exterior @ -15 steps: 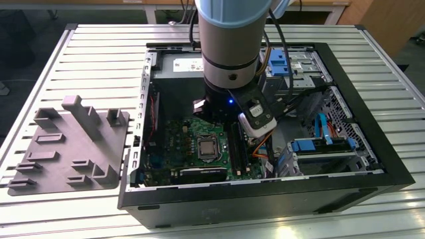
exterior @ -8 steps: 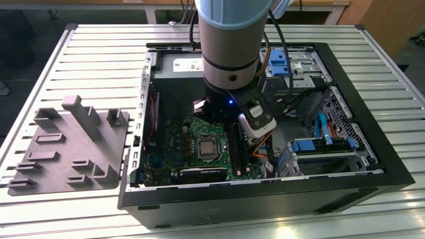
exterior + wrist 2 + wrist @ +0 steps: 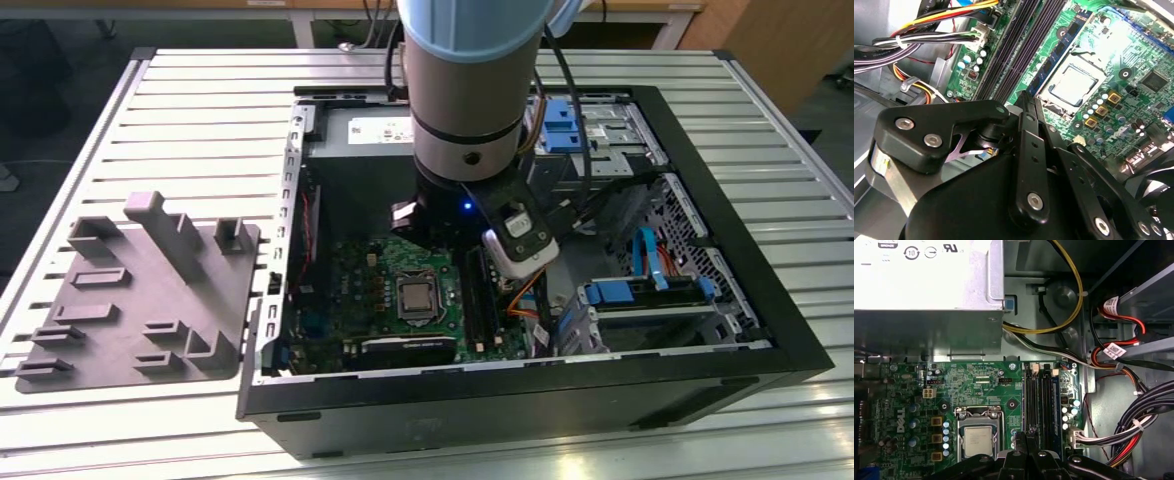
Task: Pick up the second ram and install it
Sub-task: 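Insert the second ram into the second slot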
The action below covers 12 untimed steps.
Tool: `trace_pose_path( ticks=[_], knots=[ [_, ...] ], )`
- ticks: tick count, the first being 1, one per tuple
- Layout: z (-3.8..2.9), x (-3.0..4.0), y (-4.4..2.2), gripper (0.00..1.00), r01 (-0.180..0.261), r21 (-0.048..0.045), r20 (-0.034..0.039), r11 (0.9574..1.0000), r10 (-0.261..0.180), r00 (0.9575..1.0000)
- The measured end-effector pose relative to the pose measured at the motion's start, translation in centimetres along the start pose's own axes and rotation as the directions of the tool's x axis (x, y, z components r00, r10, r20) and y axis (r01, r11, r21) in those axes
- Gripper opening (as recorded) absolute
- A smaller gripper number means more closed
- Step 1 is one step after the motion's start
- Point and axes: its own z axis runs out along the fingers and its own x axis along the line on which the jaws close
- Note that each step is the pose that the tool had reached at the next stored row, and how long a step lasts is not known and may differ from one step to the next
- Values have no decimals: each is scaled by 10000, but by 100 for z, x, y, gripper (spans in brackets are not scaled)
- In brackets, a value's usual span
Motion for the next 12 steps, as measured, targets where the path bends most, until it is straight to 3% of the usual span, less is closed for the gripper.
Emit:
trace_pose_path(
  ticks=[12],
  knots=[
    [32,-18,-6,12,-70,5,8,10000,70,10000]
  ],
)
